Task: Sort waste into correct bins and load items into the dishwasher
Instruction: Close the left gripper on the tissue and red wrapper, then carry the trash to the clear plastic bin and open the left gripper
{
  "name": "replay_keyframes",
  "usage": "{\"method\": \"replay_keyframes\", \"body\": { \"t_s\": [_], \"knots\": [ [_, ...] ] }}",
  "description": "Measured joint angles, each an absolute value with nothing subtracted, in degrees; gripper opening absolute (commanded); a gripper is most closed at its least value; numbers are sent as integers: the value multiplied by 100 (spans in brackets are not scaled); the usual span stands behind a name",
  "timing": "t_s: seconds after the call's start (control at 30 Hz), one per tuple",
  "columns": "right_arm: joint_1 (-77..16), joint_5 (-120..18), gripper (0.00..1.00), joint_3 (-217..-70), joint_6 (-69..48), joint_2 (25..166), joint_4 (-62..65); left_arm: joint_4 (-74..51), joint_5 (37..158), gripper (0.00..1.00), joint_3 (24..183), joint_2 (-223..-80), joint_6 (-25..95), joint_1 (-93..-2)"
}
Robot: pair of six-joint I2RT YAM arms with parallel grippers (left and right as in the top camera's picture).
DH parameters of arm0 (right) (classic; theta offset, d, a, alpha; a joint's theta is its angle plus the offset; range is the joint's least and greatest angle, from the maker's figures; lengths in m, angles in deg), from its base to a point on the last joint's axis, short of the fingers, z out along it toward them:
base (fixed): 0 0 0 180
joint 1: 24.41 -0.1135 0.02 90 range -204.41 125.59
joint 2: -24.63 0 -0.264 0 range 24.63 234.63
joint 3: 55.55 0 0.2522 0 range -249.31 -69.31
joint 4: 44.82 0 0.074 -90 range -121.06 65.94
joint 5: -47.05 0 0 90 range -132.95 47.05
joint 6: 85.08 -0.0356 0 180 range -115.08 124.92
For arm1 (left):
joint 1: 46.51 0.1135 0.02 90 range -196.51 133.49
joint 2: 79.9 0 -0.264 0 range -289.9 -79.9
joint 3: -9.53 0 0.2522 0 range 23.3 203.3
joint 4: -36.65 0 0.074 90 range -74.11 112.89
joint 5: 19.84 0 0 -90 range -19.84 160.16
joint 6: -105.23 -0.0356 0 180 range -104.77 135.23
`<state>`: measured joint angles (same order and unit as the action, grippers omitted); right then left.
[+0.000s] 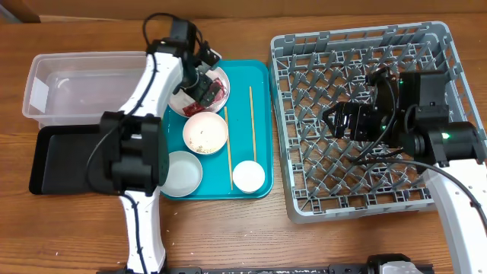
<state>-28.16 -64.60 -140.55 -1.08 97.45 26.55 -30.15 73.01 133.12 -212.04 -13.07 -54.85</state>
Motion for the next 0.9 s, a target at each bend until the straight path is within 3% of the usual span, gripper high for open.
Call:
{"method": "replay_keyframes", "body": {
  "t_s": [0.17,0.23,0.3,0.33,0.4,0.63,0.9],
  "knots": [
    [-2816,-6462,100,-14055,-106,9778,2692,-2980,7155,100,13314,-21433,-1328,-5537],
    [-2813,-6464,100,-14055,-106,9778,2692,-2932,7133,89,13336,-21433,-1324,-5537],
    [-2813,-6462,100,-14055,-106,9778,2696,-2934,7131,66,13336,-21433,-1234,-5537],
    [-2813,-6464,100,-14055,-106,9778,2696,-2932,7133,30,13336,-21433,-1202,-5537],
    [-2816,-6462,100,-14055,-108,9778,2696,-2938,7153,4,13336,-21440,-1182,-5537],
    [-2813,-6460,100,-14055,-106,9778,2699,-2997,7166,4,13355,-21440,-730,-5537],
    [-2816,-6462,100,-14055,-108,9778,2701,-4575,7190,4,14938,-21499,230,-5469]
  ]
}}
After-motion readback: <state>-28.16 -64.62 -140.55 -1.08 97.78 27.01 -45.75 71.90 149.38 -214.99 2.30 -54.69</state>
